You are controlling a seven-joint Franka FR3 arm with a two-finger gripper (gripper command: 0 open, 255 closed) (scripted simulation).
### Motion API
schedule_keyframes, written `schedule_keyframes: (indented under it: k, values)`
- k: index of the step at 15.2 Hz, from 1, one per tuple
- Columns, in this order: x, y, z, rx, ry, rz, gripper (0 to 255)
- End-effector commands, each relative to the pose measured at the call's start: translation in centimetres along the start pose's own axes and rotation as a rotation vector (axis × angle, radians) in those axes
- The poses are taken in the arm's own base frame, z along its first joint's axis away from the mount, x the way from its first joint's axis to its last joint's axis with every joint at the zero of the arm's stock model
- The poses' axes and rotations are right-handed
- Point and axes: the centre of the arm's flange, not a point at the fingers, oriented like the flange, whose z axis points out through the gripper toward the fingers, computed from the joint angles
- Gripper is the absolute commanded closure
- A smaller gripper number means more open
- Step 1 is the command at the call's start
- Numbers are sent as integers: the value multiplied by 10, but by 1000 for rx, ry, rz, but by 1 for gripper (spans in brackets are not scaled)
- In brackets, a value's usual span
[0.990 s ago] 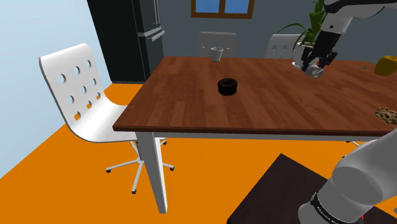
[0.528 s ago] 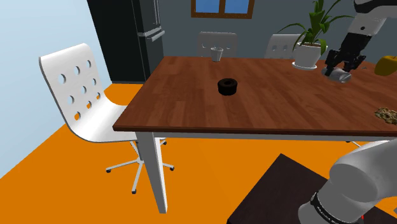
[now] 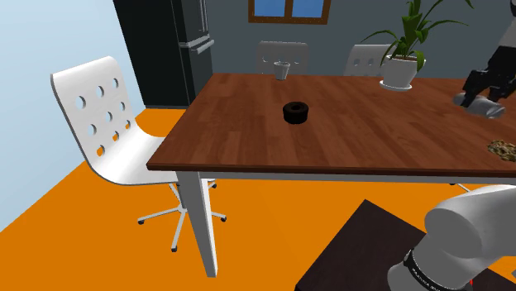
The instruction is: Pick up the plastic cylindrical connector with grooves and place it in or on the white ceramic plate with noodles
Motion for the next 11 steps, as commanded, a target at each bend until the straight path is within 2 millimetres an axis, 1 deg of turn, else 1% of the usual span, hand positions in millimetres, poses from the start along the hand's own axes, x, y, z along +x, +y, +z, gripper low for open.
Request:
schedule_keyframes:
  k: [1,9,10,11]
  values:
    - [-14,22,-1,0,-1,-1,255]
    - [-82,103,-10,0,-1,-1,255]
    - [-96,120,-12,0,-1,-1,255]
    - [-96,121,-7,0,-1,-1,255]
